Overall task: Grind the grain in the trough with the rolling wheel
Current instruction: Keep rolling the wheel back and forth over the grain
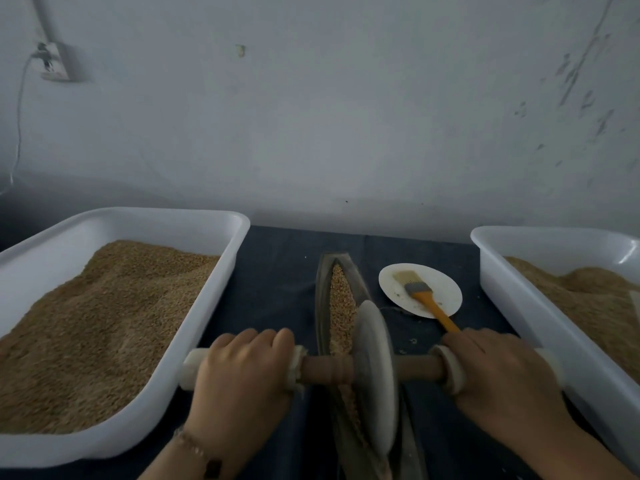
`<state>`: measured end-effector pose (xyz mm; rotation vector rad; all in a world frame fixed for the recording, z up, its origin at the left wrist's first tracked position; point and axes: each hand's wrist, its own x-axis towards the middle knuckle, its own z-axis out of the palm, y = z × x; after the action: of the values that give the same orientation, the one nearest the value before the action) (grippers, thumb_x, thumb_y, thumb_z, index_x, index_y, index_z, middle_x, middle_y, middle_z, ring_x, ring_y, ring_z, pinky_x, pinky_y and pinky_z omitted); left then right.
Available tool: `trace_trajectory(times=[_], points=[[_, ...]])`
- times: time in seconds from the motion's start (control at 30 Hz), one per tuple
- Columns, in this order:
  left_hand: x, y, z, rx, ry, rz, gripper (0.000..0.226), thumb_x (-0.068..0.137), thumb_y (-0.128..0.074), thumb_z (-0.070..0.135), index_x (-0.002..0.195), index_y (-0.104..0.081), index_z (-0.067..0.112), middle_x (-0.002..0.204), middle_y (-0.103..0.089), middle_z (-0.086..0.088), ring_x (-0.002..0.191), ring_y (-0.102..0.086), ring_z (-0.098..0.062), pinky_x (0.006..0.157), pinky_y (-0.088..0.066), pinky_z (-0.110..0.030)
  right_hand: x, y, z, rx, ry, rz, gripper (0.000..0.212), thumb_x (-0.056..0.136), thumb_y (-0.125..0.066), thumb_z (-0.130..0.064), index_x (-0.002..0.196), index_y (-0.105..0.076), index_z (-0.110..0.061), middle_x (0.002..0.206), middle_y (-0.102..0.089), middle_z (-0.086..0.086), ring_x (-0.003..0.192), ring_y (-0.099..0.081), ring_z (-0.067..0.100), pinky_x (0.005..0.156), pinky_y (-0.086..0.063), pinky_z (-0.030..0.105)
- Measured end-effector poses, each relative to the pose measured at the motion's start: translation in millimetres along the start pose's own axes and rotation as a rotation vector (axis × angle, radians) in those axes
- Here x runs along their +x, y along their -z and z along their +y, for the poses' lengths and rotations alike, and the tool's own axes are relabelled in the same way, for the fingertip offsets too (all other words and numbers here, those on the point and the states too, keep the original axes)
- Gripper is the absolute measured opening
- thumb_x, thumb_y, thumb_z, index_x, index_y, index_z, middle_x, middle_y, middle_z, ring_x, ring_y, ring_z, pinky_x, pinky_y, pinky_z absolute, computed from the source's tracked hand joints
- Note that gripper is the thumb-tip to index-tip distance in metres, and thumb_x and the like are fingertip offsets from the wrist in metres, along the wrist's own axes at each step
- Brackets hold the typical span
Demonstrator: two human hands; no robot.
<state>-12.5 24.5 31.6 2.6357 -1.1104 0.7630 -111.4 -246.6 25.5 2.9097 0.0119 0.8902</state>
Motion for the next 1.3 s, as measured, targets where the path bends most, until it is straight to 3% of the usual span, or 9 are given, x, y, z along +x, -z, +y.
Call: trace_trajectory(times=[0.1, 0.17, 0.37, 0.53, 0.63, 0.77, 0.87, 1.1, 1.3], points=[[27, -21, -12, 0.034, 0.108, -0.094, 0.034, 0.059, -0.081, 0.026, 0.064, -0.048, 0.022, 0.058, -0.054, 0.007, 0.051, -0.052, -0.014, 0.051, -0.038, -0.028, 30, -18, 2, -0.067, -0.053, -0.065, 0.043, 0.04, -0.088, -0.012, 0.071, -0.059, -0.021, 0.061, -0.058, -0.004, 0.05, -0.054, 0.018, 0.046, -0.038, 0.031], [46, -40, -24, 0.06, 0.214, -0.116, 0.022, 0.083, -0.061, 0.036, 0.077, -0.041, 0.027, 0.074, -0.053, 0.01, 0.067, -0.051, -0.01, 0.063, -0.034, -0.025, 58, -32, 5, -0.152, -0.065, -0.107, 0.03, 0.059, -0.08, -0.019, 0.083, -0.062, -0.018, 0.075, -0.063, 0.0, 0.065, -0.059, 0.023, 0.058, -0.042, 0.035], [88, -73, -42, 0.055, 0.413, 0.019, 0.014, 0.09, -0.051, 0.029, 0.081, -0.044, 0.021, 0.086, -0.062, 0.003, 0.081, -0.057, -0.018, 0.067, -0.03, -0.028, 123, -57, 14, -0.166, -0.043, 0.026, 0.027, 0.055, -0.073, 0.005, 0.069, -0.055, -0.01, 0.063, -0.058, 0.007, 0.058, -0.054, 0.03, 0.055, -0.026, 0.03], [90, -69, -37, 0.106, 0.315, 0.137, 0.022, 0.071, -0.074, 0.012, 0.065, -0.053, 0.011, 0.058, -0.057, -0.006, 0.054, -0.053, -0.025, 0.057, -0.033, -0.03, 121, -68, 22, -0.128, -0.064, 0.085, 0.03, 0.054, -0.076, 0.005, 0.066, -0.053, -0.012, 0.06, -0.057, 0.006, 0.053, -0.053, 0.027, 0.054, -0.027, 0.03], [82, -56, -31, 0.159, 0.189, 0.097, 0.029, 0.058, -0.083, 0.013, 0.064, -0.055, 0.01, 0.054, -0.054, -0.006, 0.049, -0.051, -0.024, 0.053, -0.039, -0.031, 93, -70, 21, -0.06, -0.112, 0.075, 0.027, 0.057, -0.079, -0.003, 0.068, -0.056, -0.012, 0.062, -0.059, 0.005, 0.054, -0.054, 0.025, 0.053, -0.032, 0.031], [57, -30, -12, 0.179, 0.068, 0.105, 0.034, 0.046, -0.087, 0.012, 0.061, -0.056, 0.013, 0.051, -0.053, -0.003, 0.045, -0.05, -0.02, 0.049, -0.042, -0.03, 48, -54, 16, -0.075, -0.19, -0.176, 0.021, 0.074, -0.07, -0.022, 0.09, -0.058, -0.022, 0.082, -0.063, -0.003, 0.073, -0.058, 0.02, 0.061, -0.041, 0.034], [28, -15, -4, 0.127, 0.019, 0.109, 0.04, 0.039, -0.087, 0.012, 0.058, -0.053, 0.016, 0.05, -0.051, 0.0, 0.043, -0.048, -0.019, 0.047, -0.038, -0.029, 14, -26, 9, -0.013, -0.169, -0.117, 0.041, 0.05, -0.084, -0.008, 0.067, -0.051, -0.025, 0.059, -0.052, -0.008, 0.049, -0.048, 0.013, 0.046, -0.025, 0.025], [-6, 4, 0, 0.102, 0.005, 0.056, 0.041, 0.038, -0.086, 0.019, 0.057, -0.049, 0.02, 0.05, -0.047, 0.005, 0.042, -0.047, -0.019, 0.042, -0.035, -0.033, -8, 12, 8, 0.041, -0.051, -0.072, 0.047, 0.034, -0.089, -0.003, 0.066, -0.062, -0.025, 0.055, -0.052, -0.008, 0.045, -0.048, 0.011, 0.042, -0.035, 0.025], [26, -13, -5, 0.084, 0.08, -0.056, 0.045, 0.033, -0.089, 0.021, 0.053, -0.048, 0.019, 0.044, -0.047, 0.005, 0.038, -0.045, -0.016, 0.043, -0.033, -0.027, 28, -22, 19, -0.027, -0.18, -0.35, 0.025, 0.077, -0.063, -0.026, 0.086, -0.043, -0.038, 0.081, -0.052, -0.015, 0.077, -0.052, 0.006, 0.063, -0.034, 0.022]])
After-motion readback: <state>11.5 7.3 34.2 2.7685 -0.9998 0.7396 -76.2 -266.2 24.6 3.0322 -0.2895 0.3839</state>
